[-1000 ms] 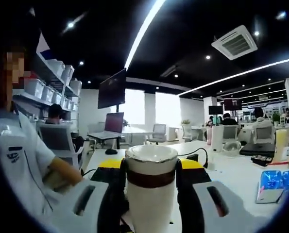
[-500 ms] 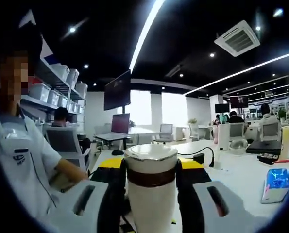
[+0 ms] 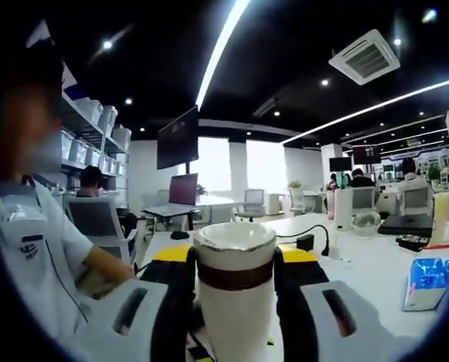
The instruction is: Grasp the water cup twist off the cup lid place the cup lid on the table
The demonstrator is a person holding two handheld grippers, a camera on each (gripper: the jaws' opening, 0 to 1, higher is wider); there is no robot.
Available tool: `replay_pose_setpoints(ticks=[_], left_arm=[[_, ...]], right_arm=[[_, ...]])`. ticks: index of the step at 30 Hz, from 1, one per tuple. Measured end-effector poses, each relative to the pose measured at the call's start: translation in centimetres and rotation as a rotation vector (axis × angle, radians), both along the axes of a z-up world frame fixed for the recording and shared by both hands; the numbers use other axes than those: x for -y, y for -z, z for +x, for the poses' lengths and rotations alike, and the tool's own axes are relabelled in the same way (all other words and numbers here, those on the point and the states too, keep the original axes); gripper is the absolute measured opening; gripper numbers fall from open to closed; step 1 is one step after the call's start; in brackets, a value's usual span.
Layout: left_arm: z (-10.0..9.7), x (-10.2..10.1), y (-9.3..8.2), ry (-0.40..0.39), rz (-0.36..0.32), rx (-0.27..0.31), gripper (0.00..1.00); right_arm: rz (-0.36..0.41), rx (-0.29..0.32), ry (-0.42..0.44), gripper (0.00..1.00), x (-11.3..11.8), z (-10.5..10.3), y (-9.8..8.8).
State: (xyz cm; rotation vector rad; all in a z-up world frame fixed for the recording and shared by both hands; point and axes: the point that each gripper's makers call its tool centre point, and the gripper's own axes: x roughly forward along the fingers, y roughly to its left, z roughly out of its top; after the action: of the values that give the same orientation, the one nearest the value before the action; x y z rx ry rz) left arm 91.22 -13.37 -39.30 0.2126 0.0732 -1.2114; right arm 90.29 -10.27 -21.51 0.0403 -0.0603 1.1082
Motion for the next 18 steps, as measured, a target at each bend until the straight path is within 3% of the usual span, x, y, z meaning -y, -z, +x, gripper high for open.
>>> replay_pose_setpoints(ticks=[7,10,13,18], left_arm=[[-0.2,-0.1,0.0,-0.001,0.004,0.005,0.52],[-0.1,-0.1,0.0,0.000,0.006,0.006,0.52],[-0.2,-0.1,0.0,0.000,0.007,0.008,0.52],[0.0,-0.2,0.1,-0.001,0.009,0.010,0.52]], right_arm=[[-0.011,0.012,0.034,0.45,0.3,0.0,-0.3],[-0.017,0.008,0.062,0.52,0.6,-0.1,-0.4],[-0.045,-0.004,0.116,0.61,0.9,0.1,-0.1],[-0.151,-0.018,0.267,0.63,1.6,0.3,0.9]])
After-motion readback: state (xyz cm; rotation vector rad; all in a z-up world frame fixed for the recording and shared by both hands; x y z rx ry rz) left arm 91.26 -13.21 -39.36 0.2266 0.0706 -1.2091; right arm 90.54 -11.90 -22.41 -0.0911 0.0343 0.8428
